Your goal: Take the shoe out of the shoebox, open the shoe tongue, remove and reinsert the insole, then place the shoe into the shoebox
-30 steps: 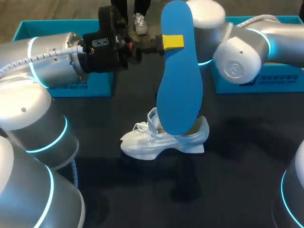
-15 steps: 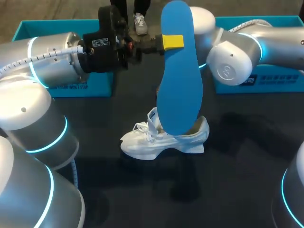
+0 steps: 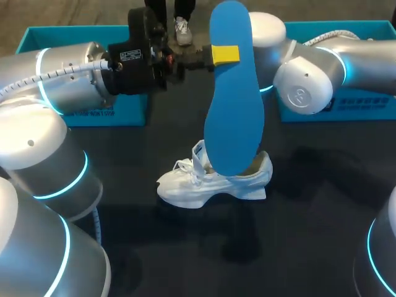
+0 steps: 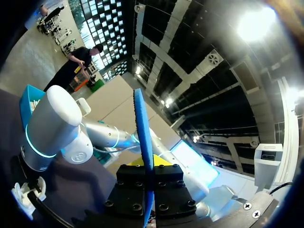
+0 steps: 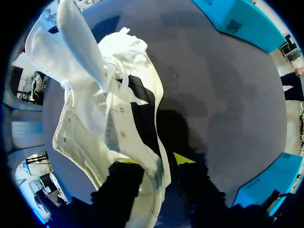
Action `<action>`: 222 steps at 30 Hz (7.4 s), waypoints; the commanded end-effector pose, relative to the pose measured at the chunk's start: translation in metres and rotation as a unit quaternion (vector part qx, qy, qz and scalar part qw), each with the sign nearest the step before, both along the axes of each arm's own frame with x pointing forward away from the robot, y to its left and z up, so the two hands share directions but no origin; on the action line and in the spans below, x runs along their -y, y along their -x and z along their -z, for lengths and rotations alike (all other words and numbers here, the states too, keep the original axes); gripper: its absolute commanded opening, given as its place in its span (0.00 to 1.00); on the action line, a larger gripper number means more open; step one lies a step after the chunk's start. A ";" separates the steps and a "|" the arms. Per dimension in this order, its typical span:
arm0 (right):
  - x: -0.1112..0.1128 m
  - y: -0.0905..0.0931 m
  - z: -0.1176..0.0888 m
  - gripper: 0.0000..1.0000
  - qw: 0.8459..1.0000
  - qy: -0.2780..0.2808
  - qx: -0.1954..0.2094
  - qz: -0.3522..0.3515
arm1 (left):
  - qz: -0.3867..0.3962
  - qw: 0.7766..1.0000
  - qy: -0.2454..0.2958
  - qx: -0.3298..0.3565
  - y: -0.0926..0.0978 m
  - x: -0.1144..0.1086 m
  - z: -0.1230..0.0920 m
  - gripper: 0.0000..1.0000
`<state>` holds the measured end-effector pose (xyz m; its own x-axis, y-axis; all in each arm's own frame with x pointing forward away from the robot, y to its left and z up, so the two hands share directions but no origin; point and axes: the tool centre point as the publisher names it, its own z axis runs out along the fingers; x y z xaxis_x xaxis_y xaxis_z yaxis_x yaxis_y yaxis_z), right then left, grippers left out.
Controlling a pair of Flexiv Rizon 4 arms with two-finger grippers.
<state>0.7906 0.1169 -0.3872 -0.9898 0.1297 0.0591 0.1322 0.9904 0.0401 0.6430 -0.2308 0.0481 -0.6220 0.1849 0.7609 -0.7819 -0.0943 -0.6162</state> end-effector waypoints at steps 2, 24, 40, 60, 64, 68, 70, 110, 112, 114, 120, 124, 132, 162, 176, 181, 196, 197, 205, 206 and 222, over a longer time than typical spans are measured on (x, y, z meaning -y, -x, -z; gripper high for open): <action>-0.002 0.002 0.003 0.00 1.000 -0.001 -0.005 -0.003 | -0.001 1.000 0.001 0.000 0.001 0.000 0.001 0.00; 0.000 0.005 -0.031 0.00 0.981 -0.048 -0.055 0.179 | -0.001 1.000 0.001 0.000 0.001 0.000 0.001 0.00; -0.023 0.007 -0.046 0.00 0.926 -0.034 -0.077 0.368 | -0.001 1.000 0.001 0.000 0.001 0.000 0.001 0.00; -0.036 0.050 -0.048 0.00 0.834 -0.049 -0.036 0.549 | -0.001 1.000 0.001 0.000 0.001 0.000 0.001 0.00; -0.032 0.053 -0.048 0.00 0.824 -0.056 -0.032 0.563 | -0.001 1.000 0.001 0.000 0.001 0.000 0.001 0.00; -0.028 0.053 -0.047 0.00 0.819 -0.058 -0.033 0.570 | -0.001 1.000 0.001 0.000 0.001 0.000 0.001 0.00; -0.027 0.052 -0.047 0.00 0.817 -0.058 -0.033 0.573 | -0.001 1.000 0.001 0.000 0.001 0.000 0.001 0.00; -0.018 0.054 -0.018 1.00 0.782 -0.049 -0.051 0.619 | -0.001 1.000 0.001 0.000 0.001 0.000 0.001 0.00; -0.018 0.053 -0.020 1.00 0.783 -0.050 -0.052 0.617 | -0.001 1.000 0.001 0.000 0.001 0.000 0.001 0.00; -0.018 0.053 -0.025 1.00 0.784 -0.053 -0.053 0.617 | -0.001 1.000 0.001 0.000 0.001 0.000 0.001 0.00; -0.016 0.054 -0.039 1.00 0.787 -0.085 -0.052 0.609 | -0.001 1.000 0.001 0.000 0.001 0.000 0.001 0.00; -0.016 0.055 -0.053 1.00 0.789 -0.103 -0.043 0.604 | -0.001 1.000 0.001 0.000 0.001 0.000 0.001 0.00; -0.017 0.052 -0.066 1.00 0.809 -0.132 -0.031 0.572 | -0.001 1.000 0.001 0.000 0.001 0.000 0.001 0.00; -0.018 0.047 -0.102 1.00 0.813 -0.192 -0.062 0.546 | -0.001 1.000 0.001 0.000 0.001 0.000 0.001 0.00; -0.007 0.053 -0.160 1.00 0.785 -0.308 -0.158 0.514 | -0.001 1.000 0.001 0.000 0.001 0.000 0.001 0.00; 0.001 0.054 -0.173 1.00 0.773 -0.336 -0.178 0.507 | -0.001 1.000 0.001 0.000 0.001 0.000 0.001 0.00; 0.026 0.056 -0.207 1.00 0.715 -0.419 -0.254 0.499 | -0.001 1.000 0.001 0.000 0.001 0.000 0.001 0.00; 0.028 0.056 -0.209 1.00 0.709 -0.422 -0.257 0.503 | -0.001 1.000 0.001 0.000 0.001 0.000 0.001 0.00; 0.039 0.054 -0.226 1.00 0.644 -0.472 -0.308 0.518 | -0.001 1.000 0.001 0.000 0.001 0.000 0.001 0.00; 0.040 0.053 -0.229 1.00 0.634 -0.479 -0.316 0.519 | -0.001 1.000 0.001 0.000 0.001 0.000 0.001 0.00; 0.044 0.050 -0.241 1.00 0.608 -0.502 -0.322 0.524 | -0.001 1.000 0.001 0.000 0.001 0.000 0.001 0.00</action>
